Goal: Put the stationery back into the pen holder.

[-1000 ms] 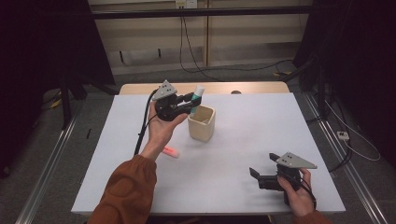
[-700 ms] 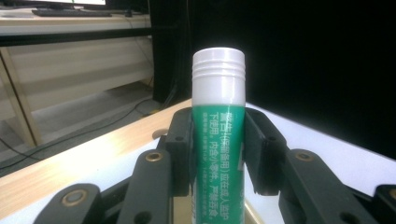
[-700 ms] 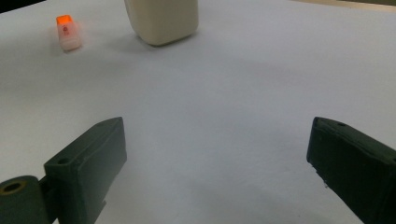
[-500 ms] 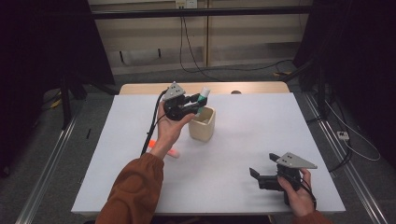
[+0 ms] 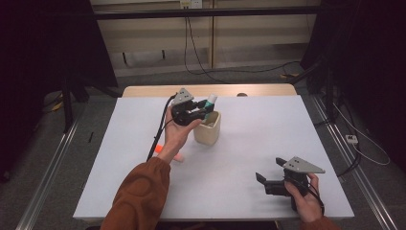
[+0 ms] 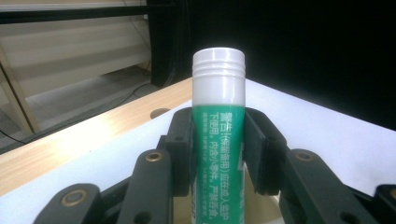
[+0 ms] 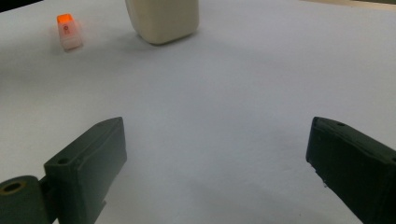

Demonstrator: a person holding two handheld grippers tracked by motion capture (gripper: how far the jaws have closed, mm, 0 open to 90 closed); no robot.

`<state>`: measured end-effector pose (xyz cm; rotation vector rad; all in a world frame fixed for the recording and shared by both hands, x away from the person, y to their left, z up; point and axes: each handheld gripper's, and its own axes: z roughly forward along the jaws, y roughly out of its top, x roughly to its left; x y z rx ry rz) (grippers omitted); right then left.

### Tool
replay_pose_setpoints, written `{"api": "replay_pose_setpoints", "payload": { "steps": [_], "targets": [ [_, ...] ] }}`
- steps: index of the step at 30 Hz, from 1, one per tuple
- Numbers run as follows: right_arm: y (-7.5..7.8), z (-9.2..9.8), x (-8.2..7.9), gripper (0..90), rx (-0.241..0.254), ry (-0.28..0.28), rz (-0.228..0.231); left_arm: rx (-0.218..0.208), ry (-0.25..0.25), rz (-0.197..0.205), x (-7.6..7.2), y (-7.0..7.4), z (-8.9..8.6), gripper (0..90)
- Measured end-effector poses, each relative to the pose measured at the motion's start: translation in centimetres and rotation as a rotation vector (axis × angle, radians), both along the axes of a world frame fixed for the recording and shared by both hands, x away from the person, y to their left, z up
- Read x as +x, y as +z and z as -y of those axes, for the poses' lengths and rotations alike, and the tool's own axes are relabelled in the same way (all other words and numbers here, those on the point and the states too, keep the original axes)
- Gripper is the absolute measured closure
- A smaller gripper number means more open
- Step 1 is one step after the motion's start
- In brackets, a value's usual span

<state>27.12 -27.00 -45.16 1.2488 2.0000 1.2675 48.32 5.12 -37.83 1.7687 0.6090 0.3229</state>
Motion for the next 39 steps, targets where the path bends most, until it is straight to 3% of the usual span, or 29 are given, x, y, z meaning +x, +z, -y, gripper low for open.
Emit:
{"api": "replay_pose_setpoints", "payload": {
  "steps": [9,13,15,19,23,28,36,39],
  "targets": [
    [0.0,0.0,0.0,4.9,0.001,-0.004,-0.005,0.047,-0.002,-0.013,0.1,-0.8,-0.1,65.9],
    [0.0,0.0,0.0,4.8,-0.002,-0.002,-0.003,0.048,0.003,-0.029,0.0,-1.2,-0.4,65.8],
    [0.0,0.0,0.0,4.9,0.000,-0.005,-0.003,0.074,-0.001,-0.033,0.0,-1.4,-0.5,65.8],
    [0.0,0.0,0.0,4.9,-0.001,-0.006,-0.004,0.069,0.000,-0.047,-0.1,-1.6,-0.6,65.1],
    [0.0,0.0,0.0,4.7,0.001,-0.006,-0.003,0.026,-0.029,-0.062,-0.2,-1.3,-0.6,58.6],
    [0.0,0.0,0.0,4.7,0.002,-0.005,-0.003,0.011,-0.024,-0.066,-0.4,-0.8,-0.8,50.3],
    [0.0,0.0,0.0,4.7,0.001,-0.005,-0.001,0.019,0.002,-0.085,-0.4,0.3,-2.2,28.5],
    [0.0,-0.1,0.1,4.8,0.002,-0.005,0.000,0.068,0.013,-0.090,-0.5,0.6,-2.7,21.0]
  ]
}}
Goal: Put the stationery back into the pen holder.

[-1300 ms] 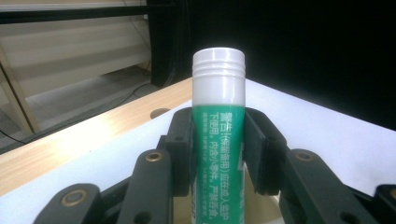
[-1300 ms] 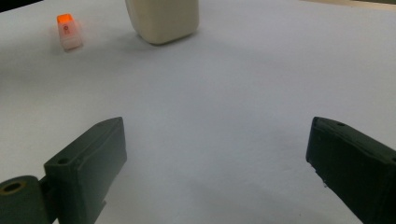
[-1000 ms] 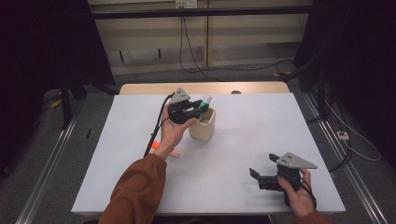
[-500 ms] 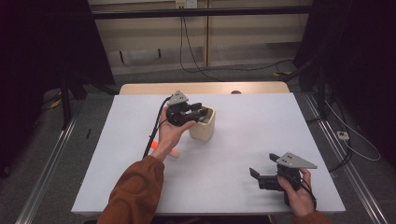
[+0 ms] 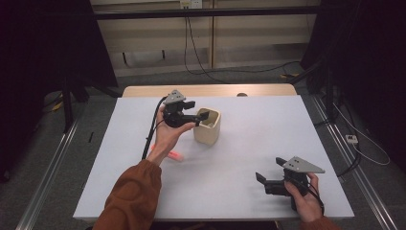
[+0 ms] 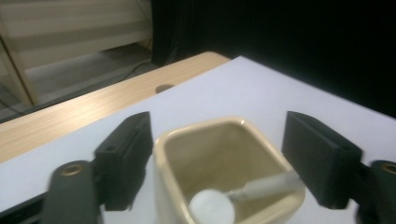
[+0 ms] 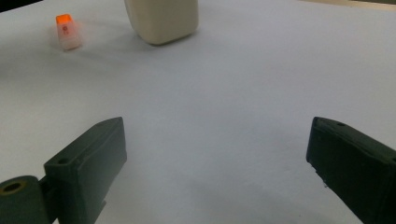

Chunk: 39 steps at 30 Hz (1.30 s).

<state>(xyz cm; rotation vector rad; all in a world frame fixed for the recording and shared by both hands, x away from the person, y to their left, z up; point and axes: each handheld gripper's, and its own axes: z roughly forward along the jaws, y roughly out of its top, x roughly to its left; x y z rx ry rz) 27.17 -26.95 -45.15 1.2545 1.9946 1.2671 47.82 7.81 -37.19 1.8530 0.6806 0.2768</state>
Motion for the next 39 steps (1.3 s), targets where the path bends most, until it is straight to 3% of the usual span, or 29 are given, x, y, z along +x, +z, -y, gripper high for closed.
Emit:
{"api": "replay_pose_setpoints", "payload": {
  "steps": [3,8,20,28,30,32,34,39],
  "targets": [
    [0.0,0.0,0.0,4.8,-0.001,-0.001,0.000,0.035,0.018,-0.023,0.0,0.2,-0.6,12.3],
    [0.0,0.0,0.0,4.8,-0.001,-0.001,-0.001,0.041,0.046,-0.025,0.1,0.7,-2.3,5.7],
    [0.0,-0.1,0.0,4.8,-0.001,-0.004,-0.004,0.067,0.075,-0.041,-1.2,0.3,-5.9,5.3],
    [0.0,-0.1,0.0,4.8,-0.003,-0.004,-0.004,0.116,0.094,-0.043,-2.5,0.1,-7.2,5.4],
    [0.0,-0.1,0.0,4.8,-0.003,-0.004,-0.004,0.122,0.093,-0.055,-2.9,0.0,-7.6,5.5],
    [0.0,-0.1,0.0,4.8,-0.003,-0.004,-0.003,0.122,0.085,-0.102,-3.1,-0.3,-8.2,5.6],
    [0.0,-0.1,0.0,4.8,-0.003,-0.006,-0.003,0.083,0.082,-0.131,-3.5,-0.9,-8.8,5.6],
    [-0.1,0.0,0.1,4.8,-0.003,-0.009,-0.005,0.126,0.089,-0.136,-4.0,-2.0,-9.8,7.3]
  ]
}}
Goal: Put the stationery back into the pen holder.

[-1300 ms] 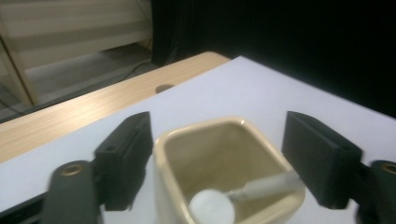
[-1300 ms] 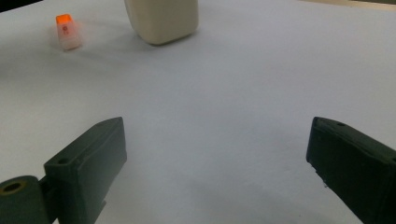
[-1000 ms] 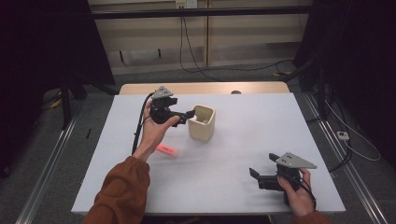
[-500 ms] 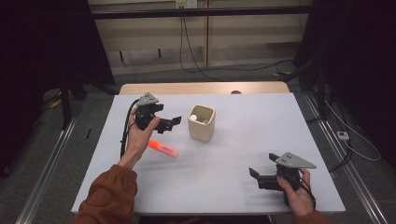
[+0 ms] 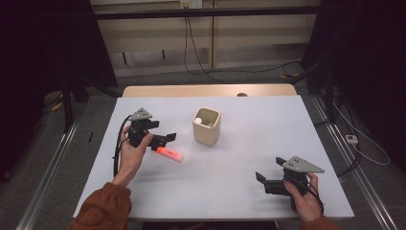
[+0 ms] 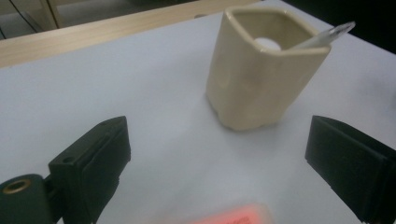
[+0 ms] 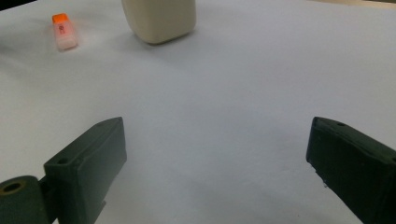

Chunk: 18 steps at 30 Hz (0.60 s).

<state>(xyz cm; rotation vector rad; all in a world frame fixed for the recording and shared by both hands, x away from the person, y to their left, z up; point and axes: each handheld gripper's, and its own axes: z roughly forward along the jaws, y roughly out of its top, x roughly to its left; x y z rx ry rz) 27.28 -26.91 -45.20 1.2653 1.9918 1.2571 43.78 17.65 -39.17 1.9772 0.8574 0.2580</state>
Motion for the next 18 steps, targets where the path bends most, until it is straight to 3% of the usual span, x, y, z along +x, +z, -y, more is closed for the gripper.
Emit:
{"api": "replay_pose_setpoints", "payload": {
  "steps": [4,6,8,13,15,18],
  "targets": [
    [0.0,-0.1,0.0,4.7,-0.002,0.005,0.000,0.024,0.012,0.014,-0.1,-0.5,-0.7,8.3],
    [0.0,-0.1,0.0,4.7,0.000,0.003,0.000,0.015,0.010,-0.009,0.0,-0.9,-1.1,8.3],
    [0.0,0.0,-0.1,4.7,0.001,0.003,0.000,0.044,0.029,-0.011,0.2,-1.2,-1.3,9.4],
    [0.0,-0.1,-0.1,4.7,-0.002,0.006,0.003,0.051,0.015,-0.024,0.5,-1.5,-1.9,29.3],
    [0.0,-0.1,-0.1,4.8,-0.004,0.006,0.002,0.062,0.009,-0.032,0.6,-1.7,-2.0,44.6],
    [0.0,-0.1,-0.1,4.8,-0.007,0.009,0.000,0.069,0.020,-0.051,0.8,-2.1,-2.2,57.7]
  ]
}}
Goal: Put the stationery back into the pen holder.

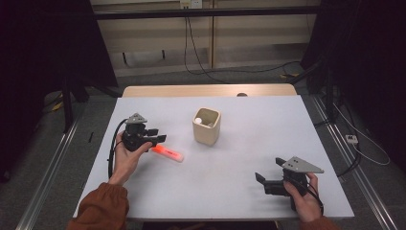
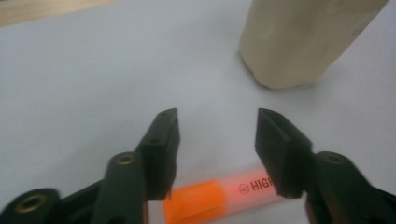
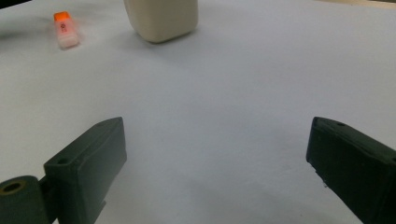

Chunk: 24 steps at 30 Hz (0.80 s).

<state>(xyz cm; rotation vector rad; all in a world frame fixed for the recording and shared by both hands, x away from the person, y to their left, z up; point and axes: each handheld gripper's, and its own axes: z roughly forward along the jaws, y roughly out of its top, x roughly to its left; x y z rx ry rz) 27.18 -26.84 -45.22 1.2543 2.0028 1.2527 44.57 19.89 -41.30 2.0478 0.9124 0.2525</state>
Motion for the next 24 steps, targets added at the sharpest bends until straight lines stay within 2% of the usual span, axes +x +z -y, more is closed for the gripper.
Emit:
{"api": "replay_pose_setpoints", "payload": {
  "steps": [5,9,13,15,17,23,24],
  "targets": [
    [0.0,0.0,0.0,4.7,0.002,-0.006,0.000,0.022,0.019,-0.029,0.3,-0.6,-0.2,76.4],
    [0.0,0.0,0.0,4.7,0.001,-0.004,0.000,0.056,0.005,-0.049,0.7,-1.1,0.1,90.0],
    [0.0,0.0,-0.1,4.7,0.002,-0.003,0.000,0.100,-0.004,-0.074,0.9,-1.7,0.5,90.0],
    [0.0,0.0,-0.1,4.7,0.001,-0.004,0.000,0.104,-0.005,-0.082,0.9,-1.9,0.8,90.0],
    [0.0,0.0,-0.1,4.7,0.001,-0.004,0.000,0.127,-0.017,-0.076,1.0,-2.2,0.9,90.0],
    [0.0,0.0,-0.1,4.7,0.000,-0.003,0.000,0.150,-0.021,-0.079,1.2,-2.6,1.1,90.0],
    [0.0,0.0,-0.1,4.7,0.000,-0.003,0.000,0.167,-0.027,-0.078,1.2,-2.7,1.1,90.0]
  ]
}}
